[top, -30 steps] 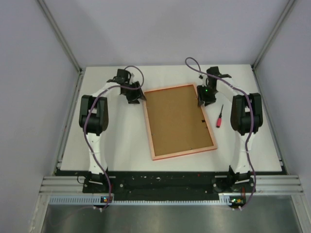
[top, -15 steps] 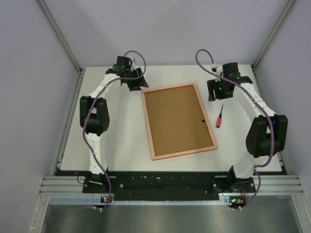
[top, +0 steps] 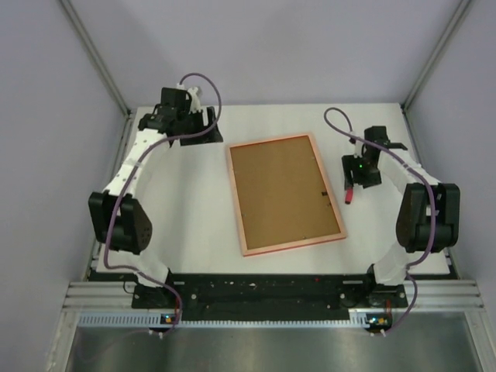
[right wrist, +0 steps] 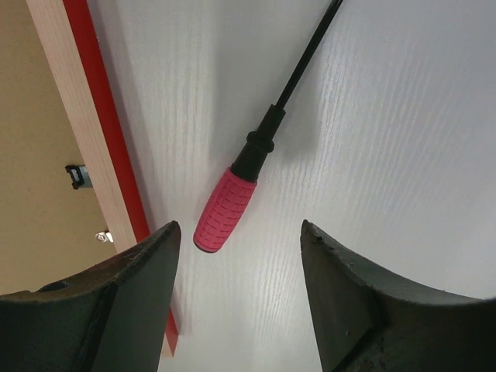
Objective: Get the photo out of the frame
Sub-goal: Pick up the screwdriver from the center of the board.
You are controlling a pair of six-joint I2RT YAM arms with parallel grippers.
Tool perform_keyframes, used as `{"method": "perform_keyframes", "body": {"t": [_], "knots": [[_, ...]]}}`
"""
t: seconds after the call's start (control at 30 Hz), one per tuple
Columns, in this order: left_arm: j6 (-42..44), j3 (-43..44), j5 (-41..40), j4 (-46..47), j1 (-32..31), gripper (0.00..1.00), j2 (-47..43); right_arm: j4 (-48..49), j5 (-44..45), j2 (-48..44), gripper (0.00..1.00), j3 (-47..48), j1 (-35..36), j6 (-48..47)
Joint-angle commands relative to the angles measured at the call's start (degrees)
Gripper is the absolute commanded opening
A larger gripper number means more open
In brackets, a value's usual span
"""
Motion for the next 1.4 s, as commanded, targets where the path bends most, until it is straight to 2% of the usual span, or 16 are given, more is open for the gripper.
{"method": "perform_keyframes", "body": {"t": [0.0,0.03,0.13,0.17,0.43,0.67,0.8,1.03,1.2,1.37], "knots": [[5.1,-6.6,-5.4,1.0,0.6,0.84,-10.0,3.2,-0.8,1.9,0.62,0.4,0.3,2.2],[5.5,-7.7,-6.7,0.5,0.8,0.89,-11.4,3.1,-0.8,2.8,0.62,0.6,0.3,2.4],[7.3,-10.5,-8.3,-0.3,1.4,0.91,-16.1,3.3,0.2,4.7,0.57,0.8,0.3,2.8],[7.6,-11.7,-8.8,-0.2,1.6,0.98,-18.2,3.4,0.2,5.3,0.55,0.8,0.3,2.9],[9.2,-17.3,-9.5,1.0,2.0,0.98,-25.3,3.8,0.6,8.2,0.41,-0.3,0.3,3.4],[8.9,-17.5,-7.8,1.5,2.0,0.98,-25.1,3.8,0.8,8.8,0.20,-1.0,0.3,2.8],[9.0,-17.2,-6.4,1.4,2.0,0.98,-25.2,3.1,1.4,8.3,0.00,-1.1,0.3,2.1],[12.4,-16.0,1.6,2.4,1.9,0.98,-25.7,-1.1,-1.8,-0.7,0.00,1.7,0.3,-4.6],[16.4,-11.5,9.7,1.8,1.2,0.98,-24.7,-11.0,-13.5,-9.2,0.00,7.8,0.3,-12.9],[15.8,-6.6,16.8,1.9,-2.2,0.98,-20.8,-18.9,-25.1,-13.5,0.00,12.9,0.3,-19.3]]}}
